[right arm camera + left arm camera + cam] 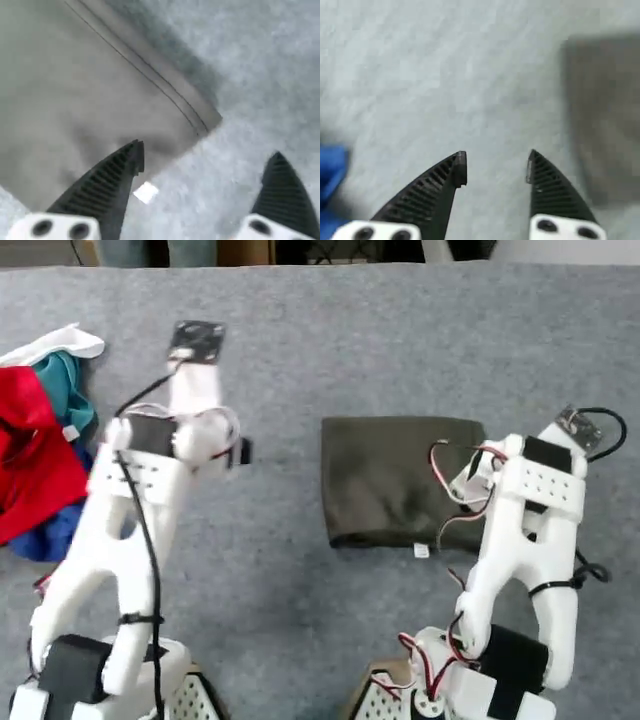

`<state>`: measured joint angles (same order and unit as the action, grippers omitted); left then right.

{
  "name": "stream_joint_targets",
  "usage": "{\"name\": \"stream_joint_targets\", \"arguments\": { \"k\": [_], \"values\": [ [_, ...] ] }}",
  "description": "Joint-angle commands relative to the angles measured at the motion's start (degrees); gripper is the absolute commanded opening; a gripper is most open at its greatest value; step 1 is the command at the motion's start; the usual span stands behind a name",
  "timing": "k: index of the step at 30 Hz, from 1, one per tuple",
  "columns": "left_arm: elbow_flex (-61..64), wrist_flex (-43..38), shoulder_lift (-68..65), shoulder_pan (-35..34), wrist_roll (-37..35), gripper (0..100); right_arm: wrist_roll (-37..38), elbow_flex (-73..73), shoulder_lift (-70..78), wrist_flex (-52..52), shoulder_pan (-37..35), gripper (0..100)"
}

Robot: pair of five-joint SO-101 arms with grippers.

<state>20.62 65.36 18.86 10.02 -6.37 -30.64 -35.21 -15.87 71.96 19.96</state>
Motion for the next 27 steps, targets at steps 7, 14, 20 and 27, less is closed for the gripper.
{"name": "stream_joint_targets", "arguments": {
  "k": [7,14,20,27],
  "values": [
    [-16.57,-8.88,-21.89,11.38,-6.15,23,-0.70,-5.14,-2.68,-11.78,-0.97,19.1],
    [-29.23,-8.88,-34.37,14.37,-6.15,23,1.85,-5.14,-2.33,-9.67,-0.97,19.2],
    [-34.51,-9.14,-43.34,12.88,-6.15,23,2.02,-5.85,-2.15,-12.31,-1.32,19.2],
    [-41.80,-8.97,-52.40,12.70,-6.24,23,2.20,-14.73,-2.68,-22.33,-0.62,19.2]
  ]
}}
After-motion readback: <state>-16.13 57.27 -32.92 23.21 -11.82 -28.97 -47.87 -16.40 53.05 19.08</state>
